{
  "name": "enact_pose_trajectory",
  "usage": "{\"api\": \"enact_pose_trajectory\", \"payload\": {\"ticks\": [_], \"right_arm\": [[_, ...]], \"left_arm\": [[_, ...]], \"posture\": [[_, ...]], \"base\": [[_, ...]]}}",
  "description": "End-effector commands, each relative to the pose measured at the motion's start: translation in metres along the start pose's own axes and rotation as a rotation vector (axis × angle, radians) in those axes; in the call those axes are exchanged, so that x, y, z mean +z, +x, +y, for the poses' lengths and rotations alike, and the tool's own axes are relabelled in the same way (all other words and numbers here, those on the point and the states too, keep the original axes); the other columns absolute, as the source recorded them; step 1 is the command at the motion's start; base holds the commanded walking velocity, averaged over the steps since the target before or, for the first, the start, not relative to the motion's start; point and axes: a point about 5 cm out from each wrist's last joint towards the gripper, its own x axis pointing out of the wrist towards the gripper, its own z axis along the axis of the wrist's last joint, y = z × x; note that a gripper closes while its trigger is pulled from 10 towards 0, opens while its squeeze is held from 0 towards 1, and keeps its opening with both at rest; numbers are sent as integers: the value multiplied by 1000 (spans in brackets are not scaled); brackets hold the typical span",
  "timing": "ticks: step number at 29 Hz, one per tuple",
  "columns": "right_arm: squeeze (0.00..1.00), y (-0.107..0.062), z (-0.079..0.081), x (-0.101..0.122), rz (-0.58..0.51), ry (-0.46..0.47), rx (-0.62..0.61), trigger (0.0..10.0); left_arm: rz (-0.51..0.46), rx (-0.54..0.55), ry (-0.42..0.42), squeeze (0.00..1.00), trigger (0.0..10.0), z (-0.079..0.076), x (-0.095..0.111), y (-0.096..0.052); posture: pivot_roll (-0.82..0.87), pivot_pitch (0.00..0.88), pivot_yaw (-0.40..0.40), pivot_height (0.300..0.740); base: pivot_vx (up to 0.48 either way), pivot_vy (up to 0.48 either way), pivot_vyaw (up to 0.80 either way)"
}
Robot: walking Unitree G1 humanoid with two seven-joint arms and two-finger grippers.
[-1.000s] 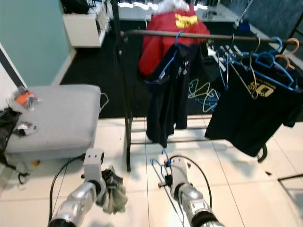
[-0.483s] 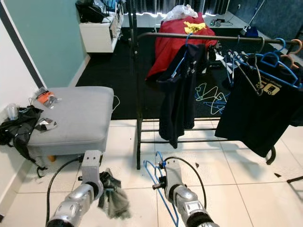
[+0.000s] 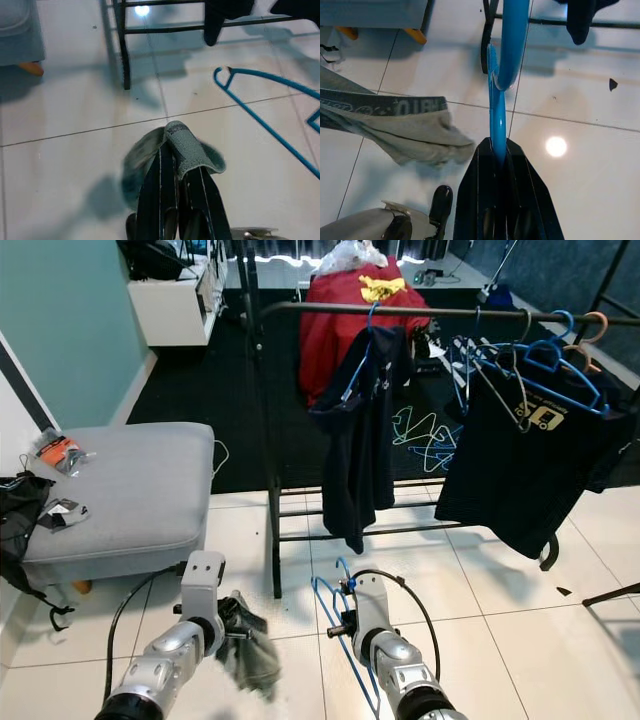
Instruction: Hang hanger
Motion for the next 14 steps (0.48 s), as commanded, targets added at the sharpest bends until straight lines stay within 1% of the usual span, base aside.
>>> {"api": "enact_pose_trajectory", "payload": {"ticks": [1,2,4,7,8,9,12,14], "right_arm": [[0,0,-1,11,-57,-5,12,10000],[0,0,-1,17,-82,-17,24,10000],[0,0,-1,17,-82,-17,24,10000],[0,-2,-3,42,-183,-91,75,10000],[0,-2,-3,42,-183,-91,75,10000],[0,-4,-5,52,-225,-114,82,10000],[0,-6,-7,58,-250,-127,84,10000],[0,-9,-11,64,-272,-159,75,10000]], "left_arm": [[27,37,3,0,10000,5,-2,0],[24,54,2,0,10000,7,-1,0],[24,54,2,0,10000,7,-1,0],[-34,75,-24,0,10000,14,14,-1],[-34,75,-24,0,10000,14,14,-1],[-60,76,-35,0,10000,15,21,-2],[-75,75,-42,0,10000,16,25,-3],[-80,70,-4,0,10000,17,29,-2]], "posture": [[36,49,-26,740],[35,48,-26,740],[35,48,-26,740],[26,59,-31,740],[26,59,-31,740],[26,57,-30,740],[26,57,-30,740],[20,58,-26,740]], "base": [[0,0,0],[0,0,0],[0,0,0],[0,0,0],[0,0,0],[0,0,0],[0,0,0],[0,-480,0]]}}
